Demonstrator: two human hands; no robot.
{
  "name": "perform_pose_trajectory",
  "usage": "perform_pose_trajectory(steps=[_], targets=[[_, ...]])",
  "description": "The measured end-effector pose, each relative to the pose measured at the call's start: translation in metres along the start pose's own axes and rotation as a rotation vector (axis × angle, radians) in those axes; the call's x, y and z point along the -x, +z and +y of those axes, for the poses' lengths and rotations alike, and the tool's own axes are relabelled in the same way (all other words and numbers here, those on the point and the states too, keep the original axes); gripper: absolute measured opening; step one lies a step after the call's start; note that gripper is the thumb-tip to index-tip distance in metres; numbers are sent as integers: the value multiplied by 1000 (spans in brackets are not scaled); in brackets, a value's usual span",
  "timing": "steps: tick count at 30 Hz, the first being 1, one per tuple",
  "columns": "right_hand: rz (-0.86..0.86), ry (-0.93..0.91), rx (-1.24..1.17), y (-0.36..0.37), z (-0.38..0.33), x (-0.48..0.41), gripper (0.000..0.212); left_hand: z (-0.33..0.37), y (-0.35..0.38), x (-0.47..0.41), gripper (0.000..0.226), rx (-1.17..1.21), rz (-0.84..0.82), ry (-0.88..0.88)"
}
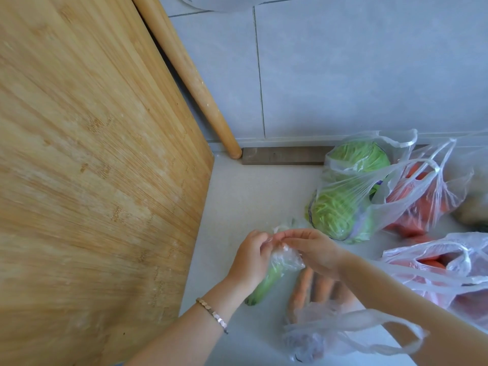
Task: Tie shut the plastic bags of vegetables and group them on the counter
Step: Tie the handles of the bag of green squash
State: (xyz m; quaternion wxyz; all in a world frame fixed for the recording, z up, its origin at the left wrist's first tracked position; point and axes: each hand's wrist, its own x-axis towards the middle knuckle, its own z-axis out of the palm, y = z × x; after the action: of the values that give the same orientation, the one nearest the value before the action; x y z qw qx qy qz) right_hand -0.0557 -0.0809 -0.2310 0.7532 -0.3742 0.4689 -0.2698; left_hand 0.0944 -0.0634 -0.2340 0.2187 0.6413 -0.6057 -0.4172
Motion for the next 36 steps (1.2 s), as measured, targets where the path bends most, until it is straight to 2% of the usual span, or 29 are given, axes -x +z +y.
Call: perform_pose_trajectory(steps=[3,5,8,10,12,14,16,19,24,26,28,30,31,33,35,36], targets=[[46,-58,182,-2,0,3,30,7,0,-2,28,295,-58,-268],[122,-186,338,0,0,4,18,9,-1,-2,29,357,-103,-364],[167,-427,785,1,4,3,11,10,0,-2,26,426,-143,-432],[191,-556,1000,0,9,1,15,9,-1,-2,25,491,-157,-456],[211,-673,1156,-4,17,-1,30,9,-3,-1,27,523,-167,-453],[245,-812,1346,-8,25,0,35,10,-4,0,34,419,-144,-406],[278,-874,1431,-7,30,4,39,9,-3,0,36,239,-63,-335],[295,-883,1398,-7,34,8,46,3,1,-1,36,125,18,-273],[308,-787,1312,-9,38,11,25,-10,-1,2,38,64,90,-259],[306,-659,1231,-7,40,11,31,-10,-2,2,30,-65,63,-217],[298,-483,996,-6,36,15,38,-7,-4,3,19,-92,-6,-140],[298,-313,725,-8,26,20,27,6,-3,6,37,-130,-172,-115],[314,-275,639,-9,22,22,21,11,0,7,46,-259,-232,-95],[326,-241,572,-12,12,23,12,13,9,8,48,-574,-224,28],[335,-239,615,-16,1,27,11,13,16,9,31,-714,-177,106],[333,-239,648,-17,-3,29,12,11,17,8,22,-694,-175,89]])
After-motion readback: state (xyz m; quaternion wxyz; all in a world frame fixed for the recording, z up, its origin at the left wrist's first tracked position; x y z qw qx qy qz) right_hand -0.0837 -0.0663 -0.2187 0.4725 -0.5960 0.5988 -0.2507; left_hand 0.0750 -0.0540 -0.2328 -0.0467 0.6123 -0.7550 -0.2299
